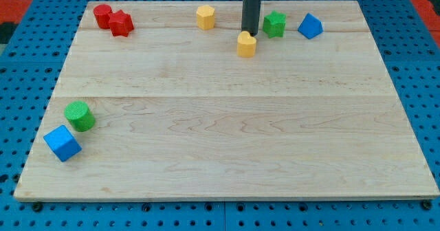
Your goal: Slide the green circle to the blue triangle
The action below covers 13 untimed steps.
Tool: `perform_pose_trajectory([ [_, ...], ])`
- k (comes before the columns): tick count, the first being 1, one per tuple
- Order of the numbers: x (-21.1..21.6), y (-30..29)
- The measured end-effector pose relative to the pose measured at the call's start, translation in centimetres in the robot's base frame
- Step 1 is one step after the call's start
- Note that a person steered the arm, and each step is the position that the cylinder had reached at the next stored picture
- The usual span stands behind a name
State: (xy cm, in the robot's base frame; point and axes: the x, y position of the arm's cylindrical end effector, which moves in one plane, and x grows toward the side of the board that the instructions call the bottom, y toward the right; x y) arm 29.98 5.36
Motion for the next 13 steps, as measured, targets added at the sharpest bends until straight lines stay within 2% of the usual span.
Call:
perform_pose_trajectory([
  [2,7.9,1.9],
  [3,13.6,0.2],
  [4,17.9,-5.2],
  [6,20.4,-20.4],
  [7,21.2,-27.9],
  [8,21.6,-31.3],
  [10,21.2,-32.8],
  [13,14.3,-31.7],
])
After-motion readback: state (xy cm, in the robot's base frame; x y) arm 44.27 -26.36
